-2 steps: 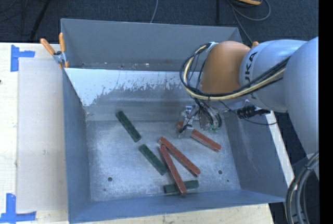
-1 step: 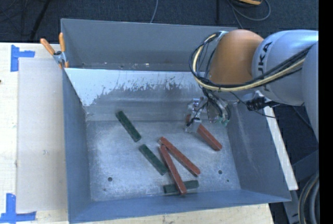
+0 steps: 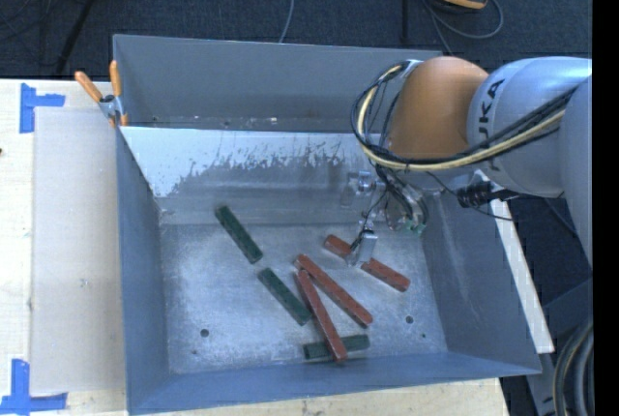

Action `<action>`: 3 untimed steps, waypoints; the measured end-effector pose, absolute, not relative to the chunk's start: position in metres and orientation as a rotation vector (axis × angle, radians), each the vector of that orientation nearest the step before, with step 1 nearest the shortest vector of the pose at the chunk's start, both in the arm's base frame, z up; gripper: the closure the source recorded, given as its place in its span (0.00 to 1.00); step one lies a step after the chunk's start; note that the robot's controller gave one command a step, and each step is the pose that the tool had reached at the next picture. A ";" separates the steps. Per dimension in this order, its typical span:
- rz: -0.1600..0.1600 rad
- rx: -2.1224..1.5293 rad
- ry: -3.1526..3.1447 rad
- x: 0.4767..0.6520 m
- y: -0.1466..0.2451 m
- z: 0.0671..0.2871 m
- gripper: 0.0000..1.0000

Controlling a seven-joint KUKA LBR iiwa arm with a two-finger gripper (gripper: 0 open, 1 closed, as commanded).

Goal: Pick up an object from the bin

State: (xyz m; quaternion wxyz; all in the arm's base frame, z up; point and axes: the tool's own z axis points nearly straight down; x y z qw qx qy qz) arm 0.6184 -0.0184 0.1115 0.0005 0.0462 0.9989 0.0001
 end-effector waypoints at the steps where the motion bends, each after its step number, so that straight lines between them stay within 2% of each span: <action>1: 0.000 0.010 3.147 0.604 -0.041 0.067 0.00; 2: 0.001 0.011 3.143 0.605 -0.041 0.070 1.00; 3: 0.000 0.012 3.133 0.600 -0.037 0.173 1.00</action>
Offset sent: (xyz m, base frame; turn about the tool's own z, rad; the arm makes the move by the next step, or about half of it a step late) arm -0.0136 -0.0227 -0.0415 -0.0872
